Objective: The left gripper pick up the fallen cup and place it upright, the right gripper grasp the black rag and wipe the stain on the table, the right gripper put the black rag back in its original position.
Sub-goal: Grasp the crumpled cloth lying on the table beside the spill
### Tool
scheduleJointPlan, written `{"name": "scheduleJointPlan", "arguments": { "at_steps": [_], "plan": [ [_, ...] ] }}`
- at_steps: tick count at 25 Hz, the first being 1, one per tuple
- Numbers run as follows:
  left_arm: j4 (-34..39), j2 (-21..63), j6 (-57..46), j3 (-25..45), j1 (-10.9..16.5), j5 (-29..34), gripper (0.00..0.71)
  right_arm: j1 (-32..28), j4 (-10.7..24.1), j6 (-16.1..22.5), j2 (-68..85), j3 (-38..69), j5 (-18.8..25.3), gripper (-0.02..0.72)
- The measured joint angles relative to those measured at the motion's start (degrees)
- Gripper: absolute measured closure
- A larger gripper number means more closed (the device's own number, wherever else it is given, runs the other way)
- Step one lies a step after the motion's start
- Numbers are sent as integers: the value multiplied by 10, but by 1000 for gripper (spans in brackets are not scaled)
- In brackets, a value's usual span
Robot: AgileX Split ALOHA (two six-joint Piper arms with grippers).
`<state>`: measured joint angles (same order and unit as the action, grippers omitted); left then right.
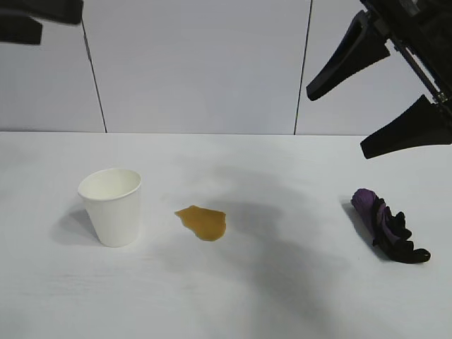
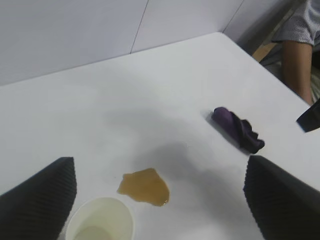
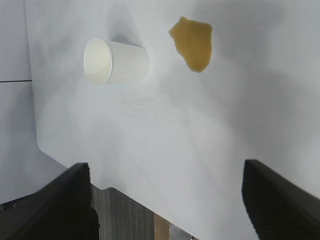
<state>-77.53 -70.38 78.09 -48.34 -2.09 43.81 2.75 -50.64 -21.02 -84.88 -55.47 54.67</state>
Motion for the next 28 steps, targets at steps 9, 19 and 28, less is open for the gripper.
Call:
{"name": "scheduleJointPlan", "arguments": {
  "at_steps": [9, 19, 28],
  "plan": [
    [288, 145, -346, -121, 0, 67, 53, 0, 0, 0, 0, 0, 0, 135],
    [556, 186, -655, -305, 0, 281, 53, 0, 0, 0, 0, 0, 3, 135],
    [568, 297, -679, -328, 0, 293, 53, 0, 0, 0, 0, 0, 13, 135]
  ]
}}
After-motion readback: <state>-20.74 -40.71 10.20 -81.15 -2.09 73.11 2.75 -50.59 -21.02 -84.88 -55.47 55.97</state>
